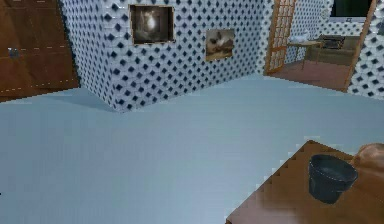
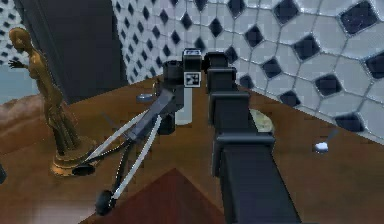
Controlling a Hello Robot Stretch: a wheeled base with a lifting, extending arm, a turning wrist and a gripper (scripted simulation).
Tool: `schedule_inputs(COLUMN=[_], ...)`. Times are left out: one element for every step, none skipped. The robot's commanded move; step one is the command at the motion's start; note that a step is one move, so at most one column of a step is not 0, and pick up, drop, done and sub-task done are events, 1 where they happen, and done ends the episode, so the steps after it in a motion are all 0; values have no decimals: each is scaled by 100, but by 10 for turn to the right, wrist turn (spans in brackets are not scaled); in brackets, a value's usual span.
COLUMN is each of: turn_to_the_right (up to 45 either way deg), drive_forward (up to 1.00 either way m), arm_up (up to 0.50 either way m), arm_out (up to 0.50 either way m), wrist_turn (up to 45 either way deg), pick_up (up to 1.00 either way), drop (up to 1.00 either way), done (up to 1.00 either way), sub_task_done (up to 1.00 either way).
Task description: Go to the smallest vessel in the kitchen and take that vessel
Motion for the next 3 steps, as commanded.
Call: schedule_inputs(turn_to_the_right=[0, 0, 0], drive_forward=[0, 0, 0], arm_up=[0, 0, 0], arm_out=[0, 0, 0], wrist_turn=[450, 450, 360], pick_up=[0, 0, 0], drop=[0, 0, 0], done=[0, 0, 0], sub_task_done=[0, 0, 0])
